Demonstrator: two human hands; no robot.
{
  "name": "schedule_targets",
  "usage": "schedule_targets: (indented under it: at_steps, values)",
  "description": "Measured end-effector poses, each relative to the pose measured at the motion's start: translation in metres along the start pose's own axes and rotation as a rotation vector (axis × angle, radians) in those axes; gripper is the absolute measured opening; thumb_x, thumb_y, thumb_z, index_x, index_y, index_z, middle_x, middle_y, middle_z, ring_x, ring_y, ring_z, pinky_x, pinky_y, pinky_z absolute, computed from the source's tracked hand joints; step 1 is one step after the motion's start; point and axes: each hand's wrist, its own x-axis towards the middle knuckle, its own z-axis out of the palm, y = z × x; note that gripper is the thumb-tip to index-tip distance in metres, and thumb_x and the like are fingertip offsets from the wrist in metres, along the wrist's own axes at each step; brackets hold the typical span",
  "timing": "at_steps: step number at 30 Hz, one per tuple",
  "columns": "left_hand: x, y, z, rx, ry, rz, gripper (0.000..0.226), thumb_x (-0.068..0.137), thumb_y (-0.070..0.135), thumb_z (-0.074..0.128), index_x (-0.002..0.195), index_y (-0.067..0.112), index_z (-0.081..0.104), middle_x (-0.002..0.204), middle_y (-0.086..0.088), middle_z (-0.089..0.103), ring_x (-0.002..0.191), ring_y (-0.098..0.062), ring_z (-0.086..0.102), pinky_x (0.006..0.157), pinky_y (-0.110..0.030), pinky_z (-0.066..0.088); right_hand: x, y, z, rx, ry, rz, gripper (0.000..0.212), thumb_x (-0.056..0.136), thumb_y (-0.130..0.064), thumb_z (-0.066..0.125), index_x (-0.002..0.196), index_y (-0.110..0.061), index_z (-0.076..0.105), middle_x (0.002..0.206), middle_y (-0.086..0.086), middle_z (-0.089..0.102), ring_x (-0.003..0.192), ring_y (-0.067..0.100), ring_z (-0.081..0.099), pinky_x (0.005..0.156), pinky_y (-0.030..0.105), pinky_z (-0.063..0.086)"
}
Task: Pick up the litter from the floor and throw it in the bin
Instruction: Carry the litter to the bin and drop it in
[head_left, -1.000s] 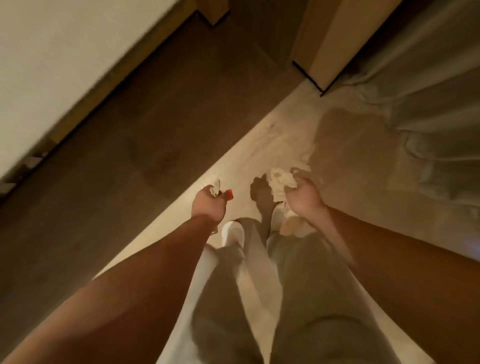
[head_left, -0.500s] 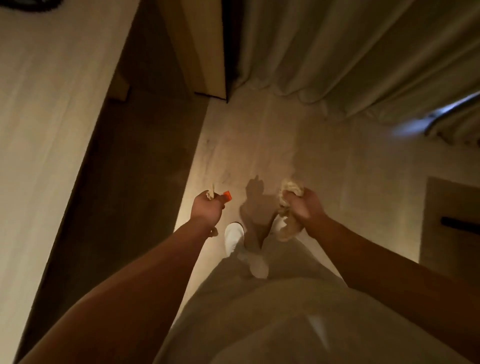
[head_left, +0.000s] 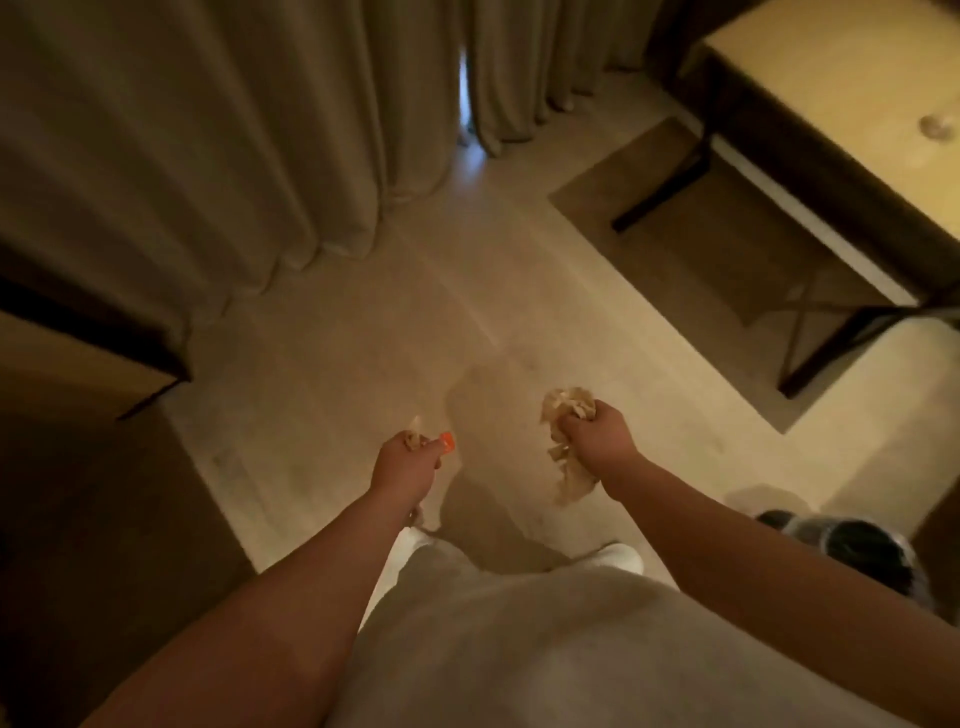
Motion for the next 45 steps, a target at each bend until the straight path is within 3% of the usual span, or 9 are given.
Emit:
schedule_targets:
  at_steps: [3, 7, 15, 20, 25, 30, 34, 39, 45]
  values:
    - [-0.022, 0.022, 0.089, 0.098, -0.094, 0.032, 0.025, 0.084, 0.036, 0.070, 0.078, 0.015, 0.058, 0.069, -0.002, 0.059, 0.055, -0.020, 0.048, 0.050, -0.023, 0.034, 0.003, 0.051, -0.088, 0.123, 0.090, 0.056, 0.017, 0.083, -0.004, 0.055, 0.094, 0.000, 0.068, 0.075, 0.016, 0.068, 0.057, 0.032, 0.070, 0.056, 0.039, 0.059]
    - [-0.058, 0.031, 0.206, 0.204, -0.199, 0.103, 0.025, 0.085, 0.034, 0.069, 0.076, 0.016, 0.056, 0.072, -0.006, 0.060, 0.051, -0.021, 0.046, 0.050, -0.025, 0.037, 0.000, 0.125, -0.195, 0.229, 0.192, 0.133, 0.017, 0.072, -0.004, 0.053, 0.067, -0.008, 0.069, 0.068, 0.016, 0.069, 0.064, 0.041, 0.073, 0.073, 0.055, 0.063]
    - [-0.115, 0.034, 0.392, 0.540, -0.416, 0.121, 0.021, 0.079, 0.029, 0.070, 0.068, 0.018, 0.056, 0.071, -0.006, 0.066, 0.049, -0.022, 0.050, 0.057, -0.033, 0.043, -0.034, 0.251, -0.328, 0.590, 0.406, 0.347, 0.016, 0.074, 0.000, 0.054, 0.069, -0.005, 0.068, 0.063, 0.014, 0.066, 0.055, 0.031, 0.067, 0.073, 0.058, 0.062]
    - [-0.143, 0.034, 0.490, 0.628, -0.583, 0.025, 0.020, 0.079, 0.021, 0.074, 0.073, 0.015, 0.056, 0.067, -0.007, 0.059, 0.046, -0.018, 0.046, 0.050, -0.028, 0.038, -0.050, 0.309, -0.380, 0.823, 0.525, 0.530, 0.014, 0.082, 0.000, 0.058, 0.091, -0.006, 0.067, 0.077, 0.012, 0.067, 0.066, 0.027, 0.069, 0.062, 0.035, 0.059]
    - [-0.158, 0.034, 0.590, 0.720, -0.682, -0.052, 0.022, 0.080, 0.022, 0.073, 0.079, 0.014, 0.053, 0.074, -0.011, 0.063, 0.053, -0.023, 0.056, 0.063, -0.038, 0.044, -0.029, 0.379, -0.424, 0.980, 0.591, 0.640, 0.053, 0.064, -0.031, 0.071, 0.113, -0.011, 0.069, 0.104, 0.015, 0.074, 0.098, 0.038, 0.071, 0.093, 0.055, 0.057]
    - [-0.148, 0.033, 0.696, 0.762, -0.730, -0.209, 0.023, 0.084, 0.014, 0.069, 0.101, 0.002, 0.061, 0.073, -0.012, 0.059, 0.055, -0.024, 0.057, 0.047, -0.031, 0.046, 0.001, 0.397, -0.482, 1.076, 0.618, 0.729, 0.049, 0.078, -0.028, 0.067, 0.124, -0.010, 0.065, 0.107, 0.013, 0.074, 0.097, 0.034, 0.072, 0.091, 0.052, 0.058]
    - [-0.138, 0.020, 0.775, 0.880, -0.770, -0.251, 0.007, 0.087, 0.012, 0.065, 0.091, 0.008, 0.062, 0.074, -0.010, 0.059, 0.059, -0.023, 0.054, 0.051, -0.030, 0.046, 0.040, 0.429, -0.521, 1.095, 0.605, 0.773, 0.034, 0.089, -0.024, 0.063, 0.119, -0.008, 0.065, 0.098, 0.013, 0.074, 0.088, 0.030, 0.072, 0.081, 0.043, 0.060]
    - [-0.112, -0.029, 0.861, 1.003, -0.801, -0.261, 0.006, 0.088, 0.013, 0.061, 0.093, 0.010, 0.059, 0.067, -0.007, 0.055, 0.055, -0.021, 0.051, 0.046, -0.028, 0.041, 0.100, 0.495, -0.548, 1.184, 0.614, 0.816, 0.048, 0.090, -0.028, 0.062, 0.134, -0.009, 0.057, 0.112, 0.014, 0.071, 0.099, 0.033, 0.071, 0.093, 0.050, 0.058]
    - [-0.047, -0.105, 0.949, 1.087, -0.714, -0.243, 0.014, 0.088, 0.021, 0.063, 0.094, 0.009, 0.064, 0.077, -0.010, 0.060, 0.059, -0.019, 0.057, 0.052, -0.031, 0.045, 0.190, 0.583, -0.536, 1.214, 0.559, 0.837, 0.052, 0.087, -0.029, 0.067, 0.134, -0.009, 0.059, 0.116, 0.013, 0.071, 0.101, 0.032, 0.070, 0.097, 0.049, 0.055]
